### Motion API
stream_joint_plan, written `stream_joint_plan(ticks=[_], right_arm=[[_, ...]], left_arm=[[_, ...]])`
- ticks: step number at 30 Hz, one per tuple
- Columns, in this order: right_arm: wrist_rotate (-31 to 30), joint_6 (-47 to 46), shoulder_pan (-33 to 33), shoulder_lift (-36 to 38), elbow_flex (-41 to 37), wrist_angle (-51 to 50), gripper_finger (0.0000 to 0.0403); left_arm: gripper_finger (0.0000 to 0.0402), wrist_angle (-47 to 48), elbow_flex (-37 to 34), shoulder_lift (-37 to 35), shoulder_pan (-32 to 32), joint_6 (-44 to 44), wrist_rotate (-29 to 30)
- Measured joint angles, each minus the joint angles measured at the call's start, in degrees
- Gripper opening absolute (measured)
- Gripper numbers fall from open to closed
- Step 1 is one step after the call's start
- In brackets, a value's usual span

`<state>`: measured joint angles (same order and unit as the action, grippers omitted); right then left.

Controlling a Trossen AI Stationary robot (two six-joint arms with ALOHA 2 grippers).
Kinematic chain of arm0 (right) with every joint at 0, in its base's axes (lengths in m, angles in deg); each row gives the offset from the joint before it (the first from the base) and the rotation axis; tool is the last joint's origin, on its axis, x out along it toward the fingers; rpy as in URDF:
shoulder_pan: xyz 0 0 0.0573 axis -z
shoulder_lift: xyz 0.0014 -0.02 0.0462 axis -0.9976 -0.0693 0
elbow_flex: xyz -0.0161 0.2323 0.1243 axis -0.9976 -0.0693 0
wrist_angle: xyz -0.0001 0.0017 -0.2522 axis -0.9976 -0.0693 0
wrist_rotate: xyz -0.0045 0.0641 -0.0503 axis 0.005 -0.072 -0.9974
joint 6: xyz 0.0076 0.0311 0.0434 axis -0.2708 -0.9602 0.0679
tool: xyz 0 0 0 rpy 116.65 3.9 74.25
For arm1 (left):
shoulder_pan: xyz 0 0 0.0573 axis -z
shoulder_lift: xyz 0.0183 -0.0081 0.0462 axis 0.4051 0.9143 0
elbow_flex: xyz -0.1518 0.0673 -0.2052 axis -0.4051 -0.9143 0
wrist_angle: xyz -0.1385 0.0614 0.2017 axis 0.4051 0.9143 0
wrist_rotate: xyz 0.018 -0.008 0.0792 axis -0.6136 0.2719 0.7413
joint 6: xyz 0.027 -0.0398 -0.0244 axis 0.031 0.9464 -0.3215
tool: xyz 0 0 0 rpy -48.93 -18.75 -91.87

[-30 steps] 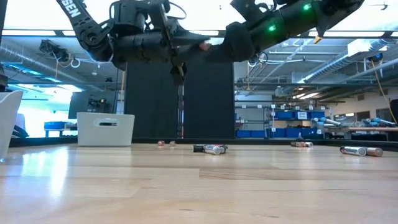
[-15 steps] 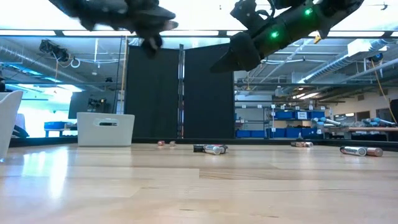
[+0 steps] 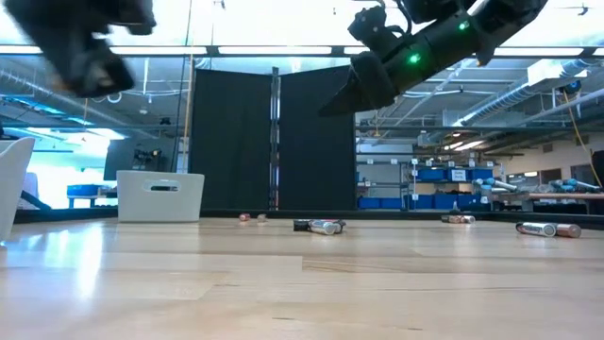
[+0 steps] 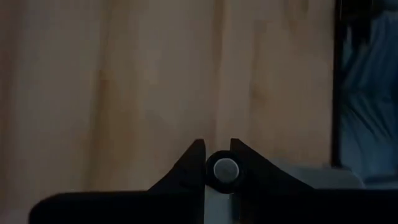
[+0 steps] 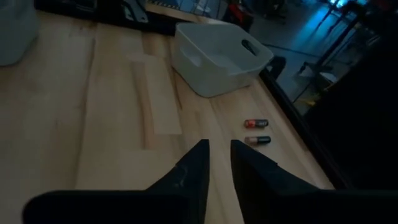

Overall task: Sort batteries
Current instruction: Put the black-brown battery into the bottom left gray bin

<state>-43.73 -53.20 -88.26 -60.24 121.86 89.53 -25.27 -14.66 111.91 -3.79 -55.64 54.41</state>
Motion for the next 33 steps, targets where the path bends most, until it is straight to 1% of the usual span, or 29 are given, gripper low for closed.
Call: stream_joint_plan(ticks=[5, 8, 11, 15, 22, 26, 33], right_arm=[[0.20, -0.04, 1.00, 0.00, 0.00, -1.57, 0.0053], [0.33, -0.04, 1.26, 0.00, -0.02, -1.90, 0.0042], [0.33, 0.12, 1.33, 0.00, -0.02, -1.91, 0.0034], [0.33, 0.24, 1.30, 0.00, -0.02, -1.90, 0.0029], [0.31, 0.26, 1.30, 0.00, -0.02, -1.90, 0.0031], [0.31, 0.08, 1.30, 0.00, -0.02, -1.76, 0.0032], [0.31, -0.18, 1.30, 0.00, -0.02, -1.73, 0.0031]], left_arm=[[0.0054, -0.22, -1.76, 1.19, 11.59, 14.08, 0.66], [0.0054, -3.57, -4.01, 1.99, 16.57, 20.86, 2.98], [0.0054, -6.44, -6.99, 2.52, 19.87, 25.53, 5.14], [0.0054, -6.22, -10.67, 3.30, 21.35, 28.36, 6.30], [0.0054, -6.51, -14.20, 4.59, 21.54, 28.33, 6.19], [0.0054, -6.73, -15.03, 5.66, 21.54, 28.44, 4.76], [0.0054, -7.12, -14.92, 7.31, 21.53, 27.04, 4.78]])
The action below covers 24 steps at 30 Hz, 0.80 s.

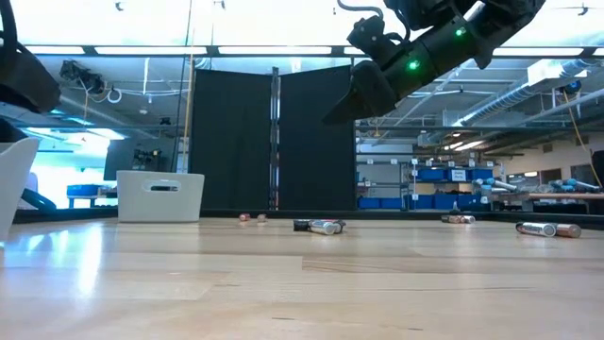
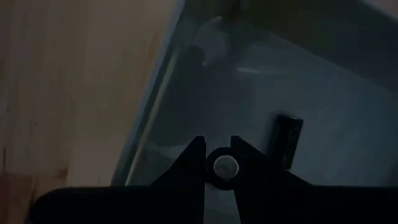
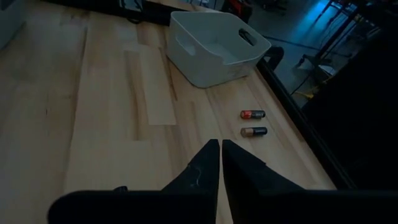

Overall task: Sort batteries
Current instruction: Put the black-brown battery into the bottom left gray bin

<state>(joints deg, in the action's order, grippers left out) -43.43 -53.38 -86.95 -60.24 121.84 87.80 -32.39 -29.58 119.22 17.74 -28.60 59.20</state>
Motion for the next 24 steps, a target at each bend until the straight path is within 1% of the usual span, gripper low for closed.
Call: stream_joint_plan(ticks=[5, 9, 11, 17, 21, 24], right_arm=[[-0.02, -0.03, -0.04, 0.00, 0.00, 0.00, 0.0035], [-0.02, -0.03, -0.04, 0.00, 0.00, 0.06, 0.0037], [-0.02, -0.03, -0.04, 0.00, 0.00, 0.07, 0.0035], [-0.04, 0.05, -0.04, 0.00, -0.01, 0.09, 0.0037], [-0.07, 0.10, -0.04, 0.00, -0.02, 0.11, 0.0041], [-0.08, 0.16, -0.04, 0.00, 0.00, 0.15, 0.0043]], left_arm=[[0.0058, 0.12, -0.44, 0.28, 0.01, 0.88, -1.16], [0.0097, 0.01, -0.28, 0.20, 0.01, 1.49, -1.46], [0.0107, -0.03, -0.28, 0.20, 0.01, 1.49, -1.44], [0.0108, 0.72, 0.20, 0.18, 0.01, 1.43, -1.11], [0.0104, 2.85, 2.25, 0.16, 0.01, 0.58, -0.32], [0.0101, 4.91, 4.68, 0.16, 0.01, -0.93, 1.34]])
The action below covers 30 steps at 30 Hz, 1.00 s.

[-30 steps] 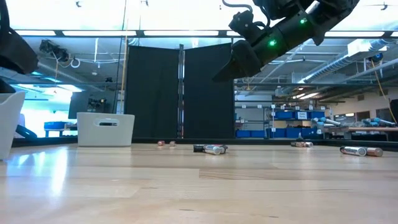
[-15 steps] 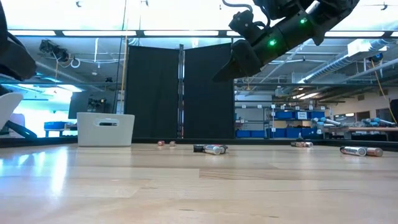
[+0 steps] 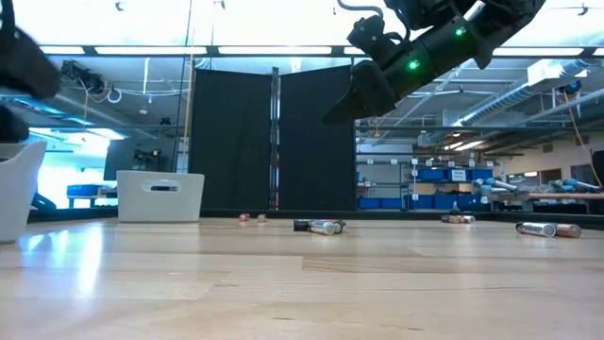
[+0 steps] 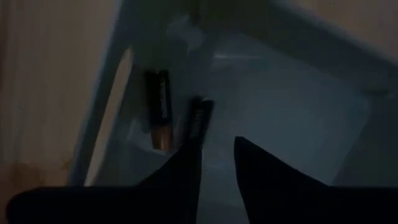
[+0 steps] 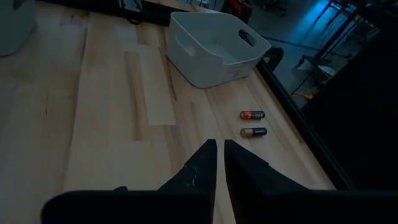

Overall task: Sort batteries
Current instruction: Put the black-brown battery into the bottom left gray bin, then put the black-red battery into the bottom right gray bin

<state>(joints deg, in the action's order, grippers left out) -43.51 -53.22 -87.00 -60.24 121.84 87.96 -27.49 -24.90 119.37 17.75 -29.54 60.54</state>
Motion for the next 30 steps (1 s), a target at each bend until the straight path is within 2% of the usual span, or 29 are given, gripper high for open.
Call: stream_joint_plan(ticks=[8, 13, 17, 21, 26, 30], right_arm=[[-0.02, 0.42, 0.00, 0.00, -0.02, 0.56, 0.0043], [-0.03, 1.34, 0.00, 0.00, -0.02, 1.09, 0.0045], [-0.02, 1.49, -0.04, 0.00, -0.02, 1.29, 0.0040], [-0.02, 1.49, -0.12, 0.00, -0.02, 1.88, 0.0031], [0.23, 1.32, -0.11, 0.00, -0.02, 2.04, 0.0022], [5.09, -1.19, 0.21, -0.02, -0.02, 1.57, 0.0019]], left_arm=[[0.0079, 2.19, 4.39, -0.04, -0.02, -2.18, 1.32], [0.0042, 1.04, 7.17, -1.20, -0.41, -3.76, 9.43], [0.0008, -6.82, 7.13, -3.02, -4.14, -12.71, 13.61], [0.0008, -15.55, 5.44, -3.77, -11.40, -25.18, 13.71], [0.0004, -32.01, 1.79, -3.91, -21.53, -39.83, 8.06], [0.0003, -46.93, -2.14, -3.91, -29.22, -47.54, 2.13]])
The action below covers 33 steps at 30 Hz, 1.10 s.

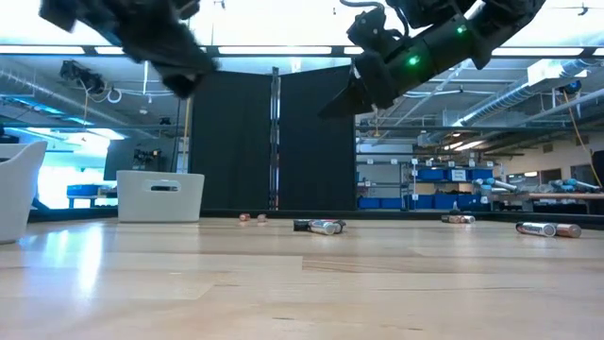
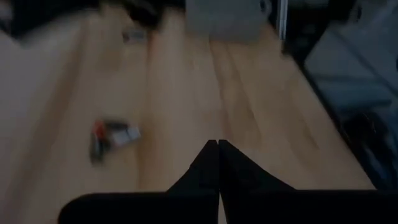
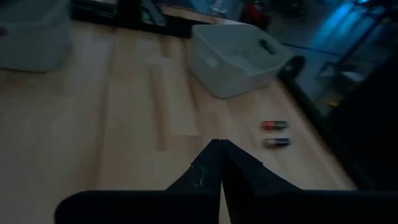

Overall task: Sort batteries
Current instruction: Put the black-red battery into the bottom right gray bin

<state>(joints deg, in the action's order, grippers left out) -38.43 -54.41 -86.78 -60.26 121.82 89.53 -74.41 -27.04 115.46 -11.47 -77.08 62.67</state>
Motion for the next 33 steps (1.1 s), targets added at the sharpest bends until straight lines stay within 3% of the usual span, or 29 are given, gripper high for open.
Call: stream_joint_plan(ticks=[6, 12, 17, 24, 33], right_arm=[[1.66, -4.46, 0.98, 0.01, 0.00, -4.07, 0.0020], [3.32, -10.34, 1.75, 0.00, 0.00, -9.89, 0.0032], [4.09, -15.65, 1.55, 0.60, 0.00, -18.01, 0.0057], [11.06, -24.74, -0.60, 4.51, 0.00, -37.54, 0.0115], [11.19, -32.07, -5.82, 8.72, 0.00, -57.47, 0.0206]], left_arm=[[0.0002, -17.09, -5.93, 0.04, -9.17, -4.58, -6.56], [0.0005, -24.56, -9.89, 0.04, -14.00, -5.50, -8.50], [0.0006, -26.53, -10.98, 0.04, -16.24, -7.31, -8.49], [0.0007, -27.04, -11.00, 0.04, -17.62, -10.57, -8.49], [0.0007, -26.96, -11.00, 0.04, -17.71, -12.72, -8.47]])
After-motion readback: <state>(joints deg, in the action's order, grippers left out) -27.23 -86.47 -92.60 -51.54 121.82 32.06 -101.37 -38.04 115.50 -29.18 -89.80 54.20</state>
